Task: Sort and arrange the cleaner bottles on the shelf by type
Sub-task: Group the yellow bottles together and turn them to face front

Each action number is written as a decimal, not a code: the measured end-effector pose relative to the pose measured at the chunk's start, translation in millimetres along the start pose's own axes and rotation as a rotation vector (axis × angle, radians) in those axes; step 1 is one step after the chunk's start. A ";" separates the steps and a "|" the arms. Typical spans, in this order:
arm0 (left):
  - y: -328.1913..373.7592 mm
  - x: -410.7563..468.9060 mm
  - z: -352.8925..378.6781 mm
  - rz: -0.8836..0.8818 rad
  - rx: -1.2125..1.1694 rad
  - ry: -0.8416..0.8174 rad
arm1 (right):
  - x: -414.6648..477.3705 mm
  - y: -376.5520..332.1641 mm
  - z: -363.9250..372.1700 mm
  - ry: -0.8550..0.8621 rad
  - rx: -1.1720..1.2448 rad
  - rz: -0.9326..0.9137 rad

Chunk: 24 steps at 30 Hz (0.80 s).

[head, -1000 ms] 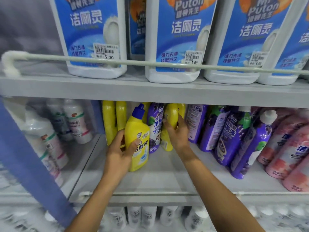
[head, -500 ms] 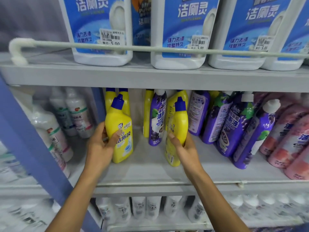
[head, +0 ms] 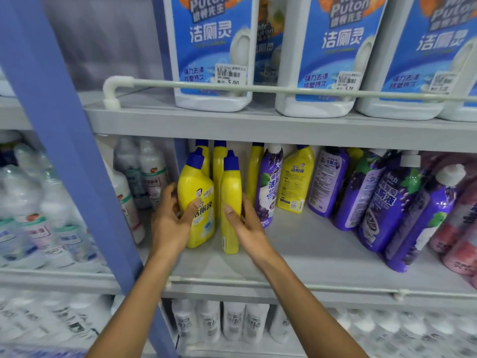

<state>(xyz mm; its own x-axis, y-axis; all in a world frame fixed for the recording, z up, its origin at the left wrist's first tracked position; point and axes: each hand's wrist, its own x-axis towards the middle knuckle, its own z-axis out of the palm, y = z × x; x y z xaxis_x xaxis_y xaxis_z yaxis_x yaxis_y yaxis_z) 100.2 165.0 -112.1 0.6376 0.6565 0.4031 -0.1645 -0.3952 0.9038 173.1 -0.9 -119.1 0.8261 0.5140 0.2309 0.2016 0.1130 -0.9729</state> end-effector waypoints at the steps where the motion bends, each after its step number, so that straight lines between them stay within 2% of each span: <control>1: -0.6 -0.1 -0.7 -0.004 -0.019 0.009 | 0.3 0.8 -3.9 -0.031 0.000 0.014; 3: -1.2 -1.2 -0.3 0.006 -0.034 0.027 | -0.8 1.0 -7.4 -0.039 -0.014 0.005; 9: 2.0 -0.6 8.1 0.075 0.038 0.095 | 12.8 9.3 20.4 0.127 -0.054 -0.091; 12: 4.0 5.9 12.2 0.079 0.059 0.136 | 25.1 10.6 32.8 0.148 -0.045 -0.130; 17: 3.7 17.2 15.3 0.020 0.067 0.105 | 29.0 7.5 38.3 0.159 -0.064 -0.103; 22: 2.0 14.1 17.2 0.035 0.059 0.087 | 24.0 -0.6 33.5 0.120 -0.118 -0.088; 24: -0.4 16.0 15.6 0.023 0.052 0.068 | 20.9 -7.6 26.4 0.187 -0.124 -0.075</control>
<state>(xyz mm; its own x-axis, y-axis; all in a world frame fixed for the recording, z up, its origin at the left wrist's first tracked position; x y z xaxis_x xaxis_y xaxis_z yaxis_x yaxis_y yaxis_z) 122.2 165.7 -108.3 0.5815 0.6883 0.4337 -0.1378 -0.4420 0.8864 175.0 31.5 -107.2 0.8873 0.3404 0.3113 0.3194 0.0335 -0.9470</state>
